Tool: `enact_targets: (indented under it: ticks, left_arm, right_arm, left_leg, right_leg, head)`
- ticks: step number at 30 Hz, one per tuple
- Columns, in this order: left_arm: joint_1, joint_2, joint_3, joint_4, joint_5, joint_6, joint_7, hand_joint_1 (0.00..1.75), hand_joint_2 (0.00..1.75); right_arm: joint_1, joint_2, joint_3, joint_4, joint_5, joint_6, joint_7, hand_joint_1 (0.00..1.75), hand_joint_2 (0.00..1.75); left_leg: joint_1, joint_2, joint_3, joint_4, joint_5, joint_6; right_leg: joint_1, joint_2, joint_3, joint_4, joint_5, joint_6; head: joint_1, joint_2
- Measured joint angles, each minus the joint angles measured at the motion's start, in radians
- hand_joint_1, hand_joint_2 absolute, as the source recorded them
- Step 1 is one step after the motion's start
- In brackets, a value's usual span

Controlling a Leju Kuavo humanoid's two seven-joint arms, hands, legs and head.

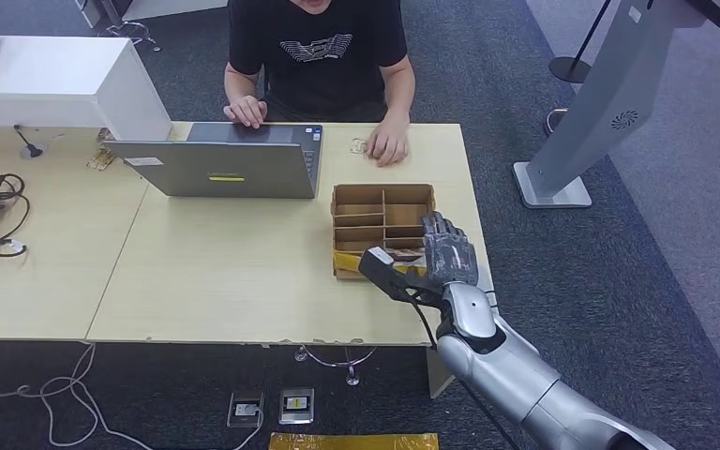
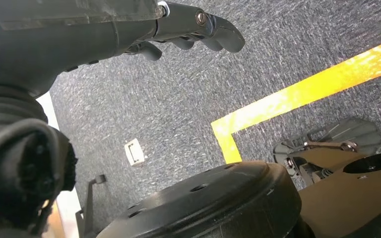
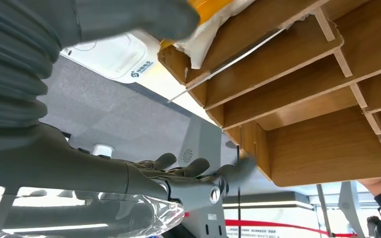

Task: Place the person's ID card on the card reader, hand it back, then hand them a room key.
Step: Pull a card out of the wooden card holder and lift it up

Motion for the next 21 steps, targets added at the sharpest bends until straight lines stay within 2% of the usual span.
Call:
enact_targets:
  ticks: [21]
  left_arm:
    - [0.000,0.000,0.000,0.000,-0.007,0.002,0.002,0.00,0.00]
  right_arm:
    - [-0.002,0.033,0.003,0.073,-0.001,-0.027,-0.047,1.75,1.75]
  left_leg:
    - [0.000,0.000,0.000,0.000,0.000,0.000]
  right_leg:
    - [0.000,0.001,0.000,0.000,0.000,0.000]
  head:
    - [0.000,0.000]
